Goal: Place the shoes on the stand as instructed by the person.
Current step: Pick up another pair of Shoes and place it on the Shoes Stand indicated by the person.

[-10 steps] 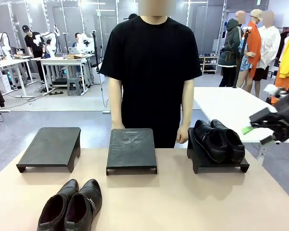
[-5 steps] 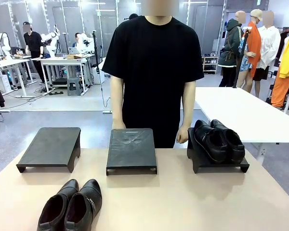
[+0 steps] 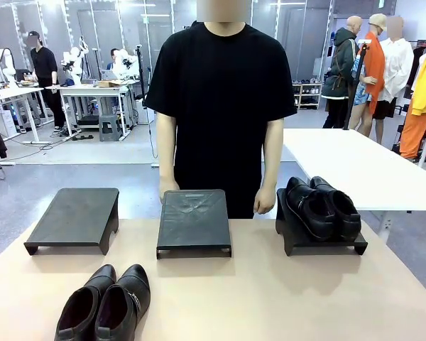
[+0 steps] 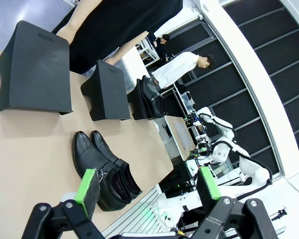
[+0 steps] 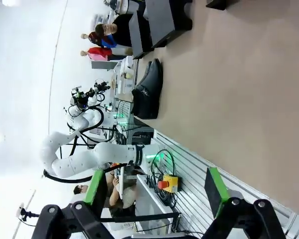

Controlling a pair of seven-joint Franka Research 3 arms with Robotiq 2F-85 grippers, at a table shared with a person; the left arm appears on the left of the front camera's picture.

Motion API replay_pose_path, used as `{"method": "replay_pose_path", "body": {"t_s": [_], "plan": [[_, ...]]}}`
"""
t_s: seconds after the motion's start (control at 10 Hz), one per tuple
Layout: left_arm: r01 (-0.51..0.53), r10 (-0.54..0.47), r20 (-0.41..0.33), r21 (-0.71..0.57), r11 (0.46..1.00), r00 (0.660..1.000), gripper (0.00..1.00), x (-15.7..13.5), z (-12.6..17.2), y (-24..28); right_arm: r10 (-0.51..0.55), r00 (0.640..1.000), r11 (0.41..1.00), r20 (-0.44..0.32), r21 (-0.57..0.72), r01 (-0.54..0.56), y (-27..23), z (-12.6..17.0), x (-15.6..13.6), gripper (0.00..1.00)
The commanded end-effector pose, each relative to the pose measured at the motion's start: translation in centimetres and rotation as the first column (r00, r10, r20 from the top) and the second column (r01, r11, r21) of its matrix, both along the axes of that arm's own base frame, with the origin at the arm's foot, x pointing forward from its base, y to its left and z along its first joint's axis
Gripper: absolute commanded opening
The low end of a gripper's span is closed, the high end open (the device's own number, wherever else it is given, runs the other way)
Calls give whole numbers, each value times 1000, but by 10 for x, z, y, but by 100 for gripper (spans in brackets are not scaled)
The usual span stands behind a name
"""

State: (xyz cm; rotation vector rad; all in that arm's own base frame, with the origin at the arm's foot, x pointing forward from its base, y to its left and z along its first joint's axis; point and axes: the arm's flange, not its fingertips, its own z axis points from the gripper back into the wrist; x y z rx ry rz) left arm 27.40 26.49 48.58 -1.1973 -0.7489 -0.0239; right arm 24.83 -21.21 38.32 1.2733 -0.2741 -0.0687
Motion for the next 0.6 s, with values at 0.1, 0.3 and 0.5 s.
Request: {"method": "replay_pose_path", "body": {"t_s": [0.1,0.3,0.5], "plan": [[14,-14,11,4,1000,1000,100,-2,2,2,17,1000,1000,24,-16,-17,-1,8,-6,100],[14,-14,11,4,1000,1000,100,-2,2,2,17,1000,1000,24,-16,-17,-1,8,-6,100],[14,-14,11,4,1000,1000,100,-2,2,2,17,1000,1000,24,-16,-17,-1,8,-6,100]]}}
